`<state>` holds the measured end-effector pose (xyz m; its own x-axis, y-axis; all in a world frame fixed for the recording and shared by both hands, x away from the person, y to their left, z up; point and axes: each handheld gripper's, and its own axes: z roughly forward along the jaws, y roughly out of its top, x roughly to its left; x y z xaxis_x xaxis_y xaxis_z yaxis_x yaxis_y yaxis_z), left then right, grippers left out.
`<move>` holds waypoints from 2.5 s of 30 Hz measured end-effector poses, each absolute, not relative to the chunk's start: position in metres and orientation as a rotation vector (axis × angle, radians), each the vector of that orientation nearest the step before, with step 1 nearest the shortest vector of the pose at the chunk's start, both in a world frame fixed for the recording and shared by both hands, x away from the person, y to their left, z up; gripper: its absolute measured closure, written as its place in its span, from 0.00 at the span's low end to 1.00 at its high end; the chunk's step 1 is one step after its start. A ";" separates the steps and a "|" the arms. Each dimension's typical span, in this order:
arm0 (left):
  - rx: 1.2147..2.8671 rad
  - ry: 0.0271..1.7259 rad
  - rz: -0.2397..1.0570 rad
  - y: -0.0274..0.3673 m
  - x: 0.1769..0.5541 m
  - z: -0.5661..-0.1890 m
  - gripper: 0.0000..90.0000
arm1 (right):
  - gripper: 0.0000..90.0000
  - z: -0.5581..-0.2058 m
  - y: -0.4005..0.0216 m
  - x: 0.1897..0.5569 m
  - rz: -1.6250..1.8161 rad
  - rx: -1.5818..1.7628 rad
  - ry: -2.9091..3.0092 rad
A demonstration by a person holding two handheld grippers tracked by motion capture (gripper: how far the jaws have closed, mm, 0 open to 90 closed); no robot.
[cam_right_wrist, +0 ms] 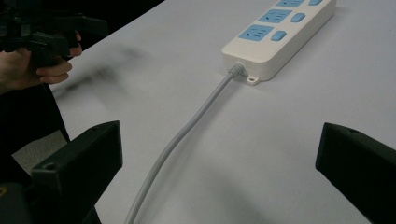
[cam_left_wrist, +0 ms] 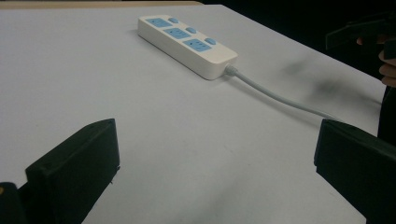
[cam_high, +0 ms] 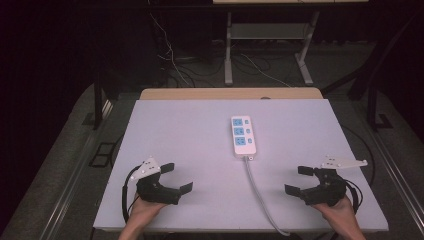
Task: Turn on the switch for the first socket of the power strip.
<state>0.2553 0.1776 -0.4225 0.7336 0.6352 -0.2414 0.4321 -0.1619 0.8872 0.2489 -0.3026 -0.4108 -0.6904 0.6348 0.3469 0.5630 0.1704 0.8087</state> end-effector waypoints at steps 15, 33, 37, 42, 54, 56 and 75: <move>1.802 0.823 0.216 0.176 0.254 -0.423 0.00 | 0.00 -0.411 -0.305 0.250 1.554 1.219 2.368; 1.806 0.826 0.203 0.177 0.255 -0.423 0.00 | 0.00 -0.409 -0.303 0.255 1.499 1.225 2.397; 1.807 0.825 0.201 0.177 0.254 -0.423 0.00 | 0.00 -0.407 -0.303 0.258 1.480 1.231 2.404; 1.806 0.827 0.196 0.178 0.254 -0.424 0.00 | 0.00 -0.403 -0.302 0.262 1.473 1.227 2.404; 1.822 0.841 0.176 0.177 0.254 -0.426 0.00 | 0.00 -0.391 -0.296 0.279 1.430 1.192 2.465; 1.825 0.839 0.178 0.176 0.254 -0.426 0.00 | 0.00 -0.387 -0.294 0.282 1.427 1.182 2.474; 1.820 0.845 0.178 0.177 0.254 -0.426 0.00 | 0.00 -0.366 -0.284 0.308 1.388 1.129 2.537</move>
